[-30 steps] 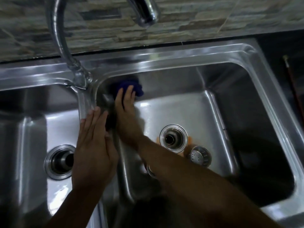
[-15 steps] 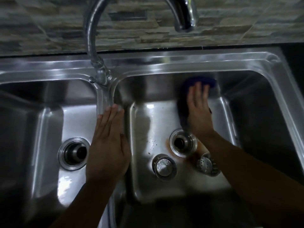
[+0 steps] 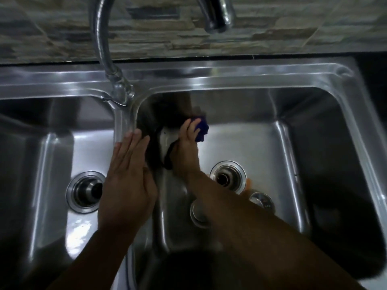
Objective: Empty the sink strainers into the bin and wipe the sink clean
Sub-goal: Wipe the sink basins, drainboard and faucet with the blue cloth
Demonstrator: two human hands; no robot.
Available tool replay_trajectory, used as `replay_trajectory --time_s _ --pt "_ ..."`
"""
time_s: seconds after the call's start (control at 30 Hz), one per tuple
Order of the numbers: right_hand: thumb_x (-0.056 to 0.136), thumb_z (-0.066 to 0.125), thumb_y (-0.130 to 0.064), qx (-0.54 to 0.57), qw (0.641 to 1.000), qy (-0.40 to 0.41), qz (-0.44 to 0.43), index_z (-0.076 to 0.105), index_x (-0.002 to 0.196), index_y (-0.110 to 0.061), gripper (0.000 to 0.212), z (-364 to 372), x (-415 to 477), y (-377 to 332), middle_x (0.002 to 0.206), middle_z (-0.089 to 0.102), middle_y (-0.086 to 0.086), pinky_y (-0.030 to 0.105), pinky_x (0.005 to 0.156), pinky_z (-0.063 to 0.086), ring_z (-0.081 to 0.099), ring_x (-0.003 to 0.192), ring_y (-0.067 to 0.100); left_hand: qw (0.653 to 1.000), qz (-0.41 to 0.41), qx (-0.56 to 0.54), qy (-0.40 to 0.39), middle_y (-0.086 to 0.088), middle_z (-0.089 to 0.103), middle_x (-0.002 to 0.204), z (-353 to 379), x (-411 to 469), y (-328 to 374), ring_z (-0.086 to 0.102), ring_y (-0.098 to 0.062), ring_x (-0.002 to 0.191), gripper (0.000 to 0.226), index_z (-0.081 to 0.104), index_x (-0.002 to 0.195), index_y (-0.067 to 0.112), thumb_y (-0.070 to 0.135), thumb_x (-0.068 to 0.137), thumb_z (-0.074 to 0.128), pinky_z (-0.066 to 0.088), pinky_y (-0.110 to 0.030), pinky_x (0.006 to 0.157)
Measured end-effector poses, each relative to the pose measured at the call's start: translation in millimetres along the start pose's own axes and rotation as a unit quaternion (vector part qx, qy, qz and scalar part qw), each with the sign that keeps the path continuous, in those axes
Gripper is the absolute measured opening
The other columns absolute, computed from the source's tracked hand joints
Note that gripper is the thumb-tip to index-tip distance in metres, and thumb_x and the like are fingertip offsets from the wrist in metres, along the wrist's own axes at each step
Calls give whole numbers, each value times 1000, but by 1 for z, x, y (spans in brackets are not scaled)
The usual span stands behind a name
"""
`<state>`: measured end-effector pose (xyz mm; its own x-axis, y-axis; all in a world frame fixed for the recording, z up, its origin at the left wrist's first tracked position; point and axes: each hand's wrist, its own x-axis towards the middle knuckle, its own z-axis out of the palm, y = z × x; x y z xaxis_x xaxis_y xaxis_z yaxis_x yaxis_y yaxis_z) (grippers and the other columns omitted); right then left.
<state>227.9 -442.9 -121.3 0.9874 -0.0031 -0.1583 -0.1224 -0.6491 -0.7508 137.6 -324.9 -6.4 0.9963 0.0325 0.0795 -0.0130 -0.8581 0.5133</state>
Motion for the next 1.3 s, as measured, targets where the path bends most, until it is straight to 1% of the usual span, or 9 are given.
replay_trajectory --time_s 0.1,0.27,0.4,0.63,0.73,0.87,1.0,1.13,1.3 --pt "88 51 3 -208 970 -78 -102 9 158 -4 82 -41 -7 60 167 -4 15 44 120 27 -2 152 42 1000 4 3 0 -14 37 159 0 1 0 26 -23 152 54 42 150 3 11 96 37 20 -45 127" --pt "90 46 5 -403 911 -84 -19 10 159 -7 78 -144 11 137 168 -4 6 46 119 31 -1 152 44 1000 0 -7 -10 -12 33 161 -2 0 1 21 -19 153 56 40 151 5 14 96 35 18 -43 128" --pt "90 49 0 -430 894 -123 36 13 158 -7 78 -206 7 165 167 -3 9 43 123 11 0 153 39 1000 6 18 -6 -15 33 161 -2 -1 4 23 -24 153 57 39 151 3 11 95 35 15 -42 128" --pt "91 46 4 -359 888 -285 28 28 156 -11 69 -240 -68 173 166 12 6 42 124 18 17 152 37 990 21 128 -49 -27 21 163 -2 -8 12 16 -37 155 63 29 152 -6 15 93 37 13 -50 128" --pt "92 47 9 -290 924 -243 50 37 150 -4 61 -255 -84 168 162 26 12 34 124 16 28 149 31 978 34 191 -77 -26 17 164 11 -19 36 11 -39 155 74 22 155 -3 22 88 44 -1 -47 129" --pt "94 50 0 -328 909 -247 66 28 156 -11 67 -262 -112 169 167 7 12 30 120 25 32 146 33 958 122 141 -219 -14 24 165 67 -42 99 16 -33 155 73 28 155 10 27 88 54 6 -48 127" --pt "99 44 -14 -365 878 -303 61 27 154 -5 59 -247 -130 173 162 -4 30 52 124 1 1 149 52 935 124 105 -314 -5 21 165 131 -57 142 17 -24 154 85 20 157 18 34 85 64 15 -44 126" --pt "97 49 -20 -356 877 -307 103 -16 157 -15 89 -230 -132 179 160 -32 15 50 123 1 -21 149 43 932 68 76 -348 -4 10 168 172 -61 156 14 -24 155 107 12 158 21 33 76 81 26 -45 122" --pt "96 44 -29 -339 895 -260 129 -21 156 -24 88 -209 -140 192 160 -34 7 48 122 0 -24 150 35 938 34 61 -339 1 40 149 192 -52 159 47 -26 133 89 38 142 26 34 67 85 48 -40 99"
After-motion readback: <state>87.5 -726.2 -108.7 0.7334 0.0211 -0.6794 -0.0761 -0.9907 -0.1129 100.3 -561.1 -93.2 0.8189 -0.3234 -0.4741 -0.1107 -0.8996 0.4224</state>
